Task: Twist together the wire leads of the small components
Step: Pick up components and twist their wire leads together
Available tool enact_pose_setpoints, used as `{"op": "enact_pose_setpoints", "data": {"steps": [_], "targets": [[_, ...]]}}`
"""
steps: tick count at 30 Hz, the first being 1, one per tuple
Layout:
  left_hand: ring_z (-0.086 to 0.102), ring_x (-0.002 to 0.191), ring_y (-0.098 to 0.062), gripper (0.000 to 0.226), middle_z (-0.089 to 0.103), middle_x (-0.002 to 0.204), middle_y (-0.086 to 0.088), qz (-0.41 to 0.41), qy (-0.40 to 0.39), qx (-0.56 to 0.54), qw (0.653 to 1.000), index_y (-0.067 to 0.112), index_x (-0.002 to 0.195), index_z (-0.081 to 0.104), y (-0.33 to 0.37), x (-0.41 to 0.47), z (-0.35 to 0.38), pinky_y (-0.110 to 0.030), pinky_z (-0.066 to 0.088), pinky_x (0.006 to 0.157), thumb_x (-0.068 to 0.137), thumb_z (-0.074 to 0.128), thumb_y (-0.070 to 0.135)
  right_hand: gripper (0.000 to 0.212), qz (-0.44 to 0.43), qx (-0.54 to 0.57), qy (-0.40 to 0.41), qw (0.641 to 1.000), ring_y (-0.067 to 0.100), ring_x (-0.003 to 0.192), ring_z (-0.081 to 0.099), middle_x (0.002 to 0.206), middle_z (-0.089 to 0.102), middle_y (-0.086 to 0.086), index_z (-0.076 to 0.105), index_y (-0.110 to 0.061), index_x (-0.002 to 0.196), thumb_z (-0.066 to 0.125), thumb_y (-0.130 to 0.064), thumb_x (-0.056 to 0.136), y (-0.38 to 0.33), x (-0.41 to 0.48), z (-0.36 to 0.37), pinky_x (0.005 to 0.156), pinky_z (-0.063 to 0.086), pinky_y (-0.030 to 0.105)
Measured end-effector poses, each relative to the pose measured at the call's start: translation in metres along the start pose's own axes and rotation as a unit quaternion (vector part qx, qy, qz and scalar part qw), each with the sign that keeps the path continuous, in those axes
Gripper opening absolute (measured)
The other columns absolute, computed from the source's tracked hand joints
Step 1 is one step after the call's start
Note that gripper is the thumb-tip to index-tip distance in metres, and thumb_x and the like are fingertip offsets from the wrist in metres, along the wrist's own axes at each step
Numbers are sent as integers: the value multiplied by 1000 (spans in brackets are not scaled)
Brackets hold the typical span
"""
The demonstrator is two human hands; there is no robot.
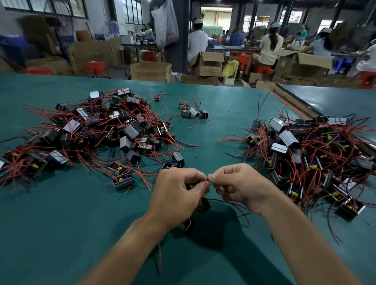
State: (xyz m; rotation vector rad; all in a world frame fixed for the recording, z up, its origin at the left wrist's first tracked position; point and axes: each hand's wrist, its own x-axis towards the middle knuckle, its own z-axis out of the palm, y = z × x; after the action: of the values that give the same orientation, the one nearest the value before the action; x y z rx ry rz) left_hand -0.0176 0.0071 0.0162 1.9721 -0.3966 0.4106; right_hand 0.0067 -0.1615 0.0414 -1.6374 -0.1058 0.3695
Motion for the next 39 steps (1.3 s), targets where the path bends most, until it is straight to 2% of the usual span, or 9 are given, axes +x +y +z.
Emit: {"op": "enact_pose_setpoints", "data": {"steps": [6, 11, 14, 17, 25, 29, 32, 35, 39], "targets": [[43, 34, -5, 12, 71, 64, -10, -234, -88, -220, 943, 3, 74, 72, 10, 5, -11, -15, 36, 37, 84, 68, -1, 15, -165, -111, -10, 980, 8, 53, 54, 60, 64, 0, 72, -10, 76, 71, 4, 83, 0, -2, -1, 50, 44, 20], [38, 36, -6, 15, 71, 67, -9, -305, -122, -256, 909, 9, 68, 75, 6, 8, -17, -14, 32, 37, 82, 70, 6, 12, -175, -197, -43, 964, 15, 58, 53, 68, 68, 20, 77, -15, 77, 74, -5, 84, 0, -2, -10, 58, 46, 32], [38, 36, -5, 5, 71, 66, -9, -327, -144, -268, 895, 10, 66, 76, 6, 9, -20, -13, 30, 37, 70, 75, 12, 9, -188, -195, -50, 961, 16, 59, 51, 63, 64, 10, 77, -15, 83, 74, -6, 84, 1, -3, -7, 58, 42, 32], [38, 39, -6, 16, 70, 65, -10, -339, -151, -276, 887, 9, 66, 76, 7, 10, -23, -12, 30, 36, 55, 76, 21, 11, -190, -173, -51, 965, 15, 60, 51, 63, 64, -5, 76, -14, 86, 74, -4, 84, 0, -4, -4, 60, 42, 31], [39, 36, -6, 10, 71, 65, -8, -322, -137, -216, 912, 4, 74, 74, 7, 9, -22, -13, 32, 36, 83, 71, 5, 15, -172, -242, -42, 954, 12, 57, 51, 60, 64, -1, 74, -16, 72, 73, -7, 84, -1, -6, -1, 58, 43, 32], [53, 44, 0, 8, 70, 60, 5, -84, -83, 36, 992, 11, 72, 74, 2, 3, -13, -16, 40, 47, 80, 74, 8, 22, -124, -304, -48, 944, 7, 52, 52, 56, 63, -4, 70, -15, 67, 69, -3, 85, 1, -2, 2, 53, 44, 22], [60, 57, -4, 3, 71, 65, 8, 82, -66, 160, 981, 20, 75, 75, 0, -1, -8, -23, 48, 59, 77, 73, 21, 30, -48, -259, -57, 963, 5, 47, 53, 53, 62, -4, 69, -16, 61, 65, 3, 84, 0, -1, -3, 48, 43, 17], [65, 59, -7, 6, 72, 66, 7, 50, -72, 101, 991, 17, 74, 75, 4, -1, -10, -24, 51, 59, 79, 72, 17, 26, -19, -203, -81, 976, 7, 49, 55, 59, 63, 1, 70, -15, 64, 66, -2, 87, -2, -5, -8, 48, 44, 18], [52, 39, -5, 17, 71, 60, -2, -163, -103, -112, 975, 8, 69, 70, 13, 4, -14, -16, 41, 43, 84, 70, -2, 15, -98, -161, -95, 977, 9, 54, 56, 63, 66, 3, 73, -9, 74, 71, 2, 84, -4, -9, -10, 54, 49, 21]]}}
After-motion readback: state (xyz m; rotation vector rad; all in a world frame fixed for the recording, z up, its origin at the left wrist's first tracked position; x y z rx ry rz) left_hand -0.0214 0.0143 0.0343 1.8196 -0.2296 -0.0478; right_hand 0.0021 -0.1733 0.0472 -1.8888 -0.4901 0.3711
